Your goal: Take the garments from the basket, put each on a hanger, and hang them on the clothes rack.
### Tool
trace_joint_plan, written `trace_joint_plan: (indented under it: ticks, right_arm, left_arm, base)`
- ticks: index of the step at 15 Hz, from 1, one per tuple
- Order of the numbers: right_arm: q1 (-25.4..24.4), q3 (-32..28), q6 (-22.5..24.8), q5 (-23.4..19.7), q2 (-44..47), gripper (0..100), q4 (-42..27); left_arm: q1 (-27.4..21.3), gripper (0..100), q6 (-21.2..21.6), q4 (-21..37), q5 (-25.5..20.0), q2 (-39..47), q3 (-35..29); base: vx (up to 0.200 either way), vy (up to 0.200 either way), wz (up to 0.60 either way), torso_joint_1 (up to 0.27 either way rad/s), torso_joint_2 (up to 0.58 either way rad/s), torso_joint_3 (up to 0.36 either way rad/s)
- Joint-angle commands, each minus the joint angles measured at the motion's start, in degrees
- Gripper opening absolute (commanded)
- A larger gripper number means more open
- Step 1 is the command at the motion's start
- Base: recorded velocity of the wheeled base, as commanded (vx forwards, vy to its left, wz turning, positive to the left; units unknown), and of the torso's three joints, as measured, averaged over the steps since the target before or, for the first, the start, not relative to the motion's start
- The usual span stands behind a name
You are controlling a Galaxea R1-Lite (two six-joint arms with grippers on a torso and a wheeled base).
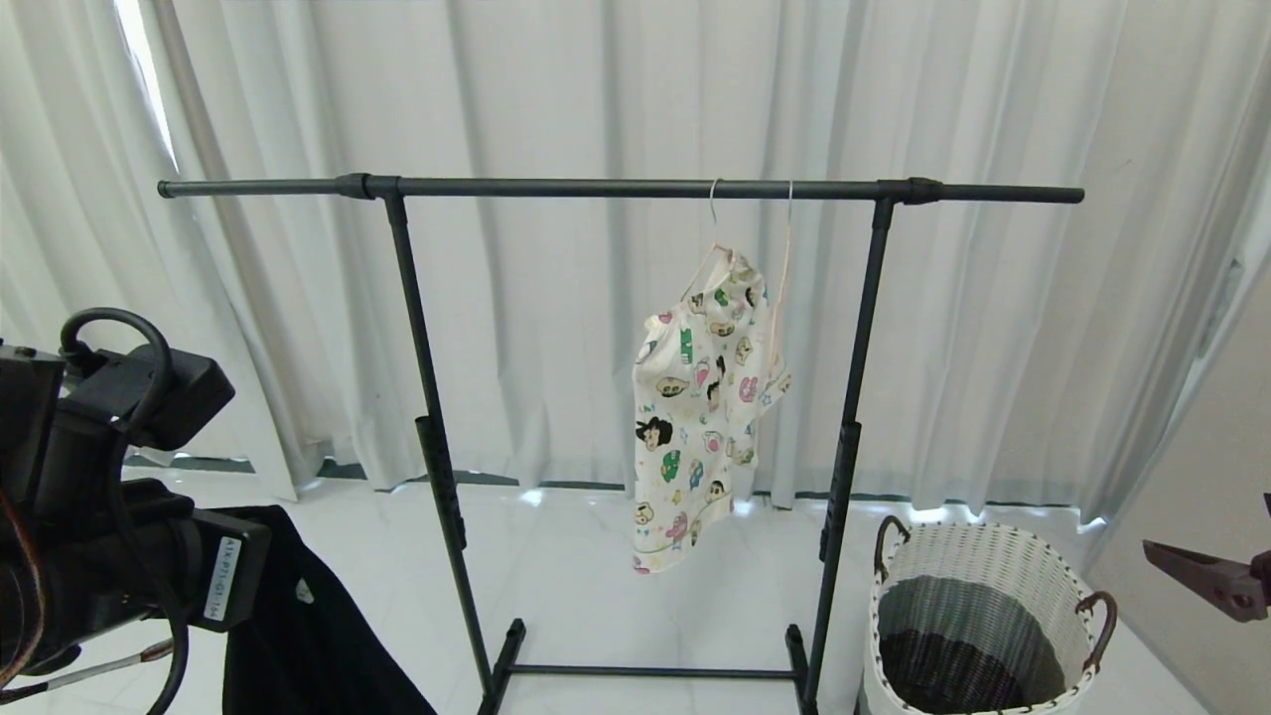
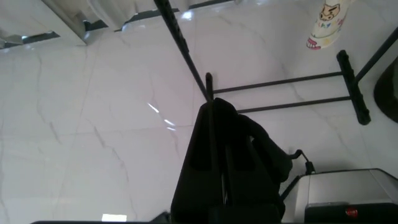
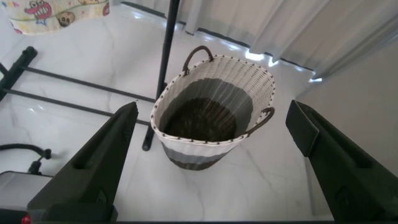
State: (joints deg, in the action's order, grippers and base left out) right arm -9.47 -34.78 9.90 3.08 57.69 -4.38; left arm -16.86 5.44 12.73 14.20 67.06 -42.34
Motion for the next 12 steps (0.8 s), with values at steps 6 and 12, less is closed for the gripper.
trace_joint_plan:
  ticks: [6, 12]
  right_arm:
    - [0.07, -0.11, -0.06, 0.26, 0.67, 100, 0.16]
    - [0.77, 0.15, -0.49, 0.17, 0.59, 100, 0.16]
  left_arm:
    - [-0.89, 0, 0.54, 0.02, 0.04, 0.26, 1.47]
    - [-0.98, 0, 1.86, 0.02, -0.14, -1.32, 1.56]
  base:
    - [0.000, 0.000, 0.00, 0.218, -0.49, -0.275]
    - [0.000, 0.000, 0.00, 0.139, -0.29, -0.158]
